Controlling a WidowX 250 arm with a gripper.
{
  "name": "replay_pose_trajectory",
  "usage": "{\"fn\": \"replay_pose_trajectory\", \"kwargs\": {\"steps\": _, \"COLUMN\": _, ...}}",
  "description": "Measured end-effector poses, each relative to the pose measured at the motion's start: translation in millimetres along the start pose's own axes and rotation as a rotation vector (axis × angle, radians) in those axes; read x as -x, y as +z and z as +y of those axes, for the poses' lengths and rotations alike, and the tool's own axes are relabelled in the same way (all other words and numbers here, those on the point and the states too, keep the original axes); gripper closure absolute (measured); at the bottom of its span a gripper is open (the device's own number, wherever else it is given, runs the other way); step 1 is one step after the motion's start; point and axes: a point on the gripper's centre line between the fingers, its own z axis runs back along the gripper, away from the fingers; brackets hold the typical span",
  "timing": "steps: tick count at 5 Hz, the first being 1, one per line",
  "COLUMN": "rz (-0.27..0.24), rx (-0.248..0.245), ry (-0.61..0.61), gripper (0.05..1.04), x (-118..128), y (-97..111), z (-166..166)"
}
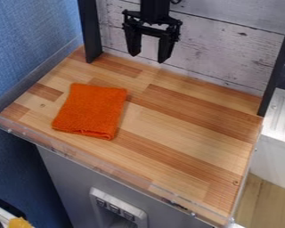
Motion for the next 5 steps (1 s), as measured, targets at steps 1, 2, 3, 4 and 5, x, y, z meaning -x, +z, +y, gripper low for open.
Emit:
{"fn": "replay_pose_trajectory", "kwargs": {"steps": 1, "rz": 0.029, "rx": 0.005, "ry": -0.063, "gripper": 0.085, "x": 9, "y": -16, "z": -1}}
{"fn": "replay_pose_trajectory", "kwargs": {"steps": 2, "rz": 0.002, "rx": 0.006, "ry": -0.142, "gripper": 0.085, "x": 26, "y": -17, "z": 11}}
{"fn": "replay_pose_trajectory", "kwargs": {"steps": 3, "rz": -0.056, "rx": 0.006, "ry": -0.225, "gripper": 0.085, "x": 44, "y": -11, "z": 30}}
{"fn": "replay_pose_trajectory", "kwargs": {"steps": 4, "rz": -0.118, "rx": -0.008, "ry": -0.315, "gripper": 0.085, "x": 54, "y": -8, "z": 43}}
{"fn": "replay_pose_trajectory", "kwargs": {"steps": 5, "rz": -0.152, "rx": -0.025, "ry": -0.393, "gripper": 0.085, "x": 63, "y": -9, "z": 53}}
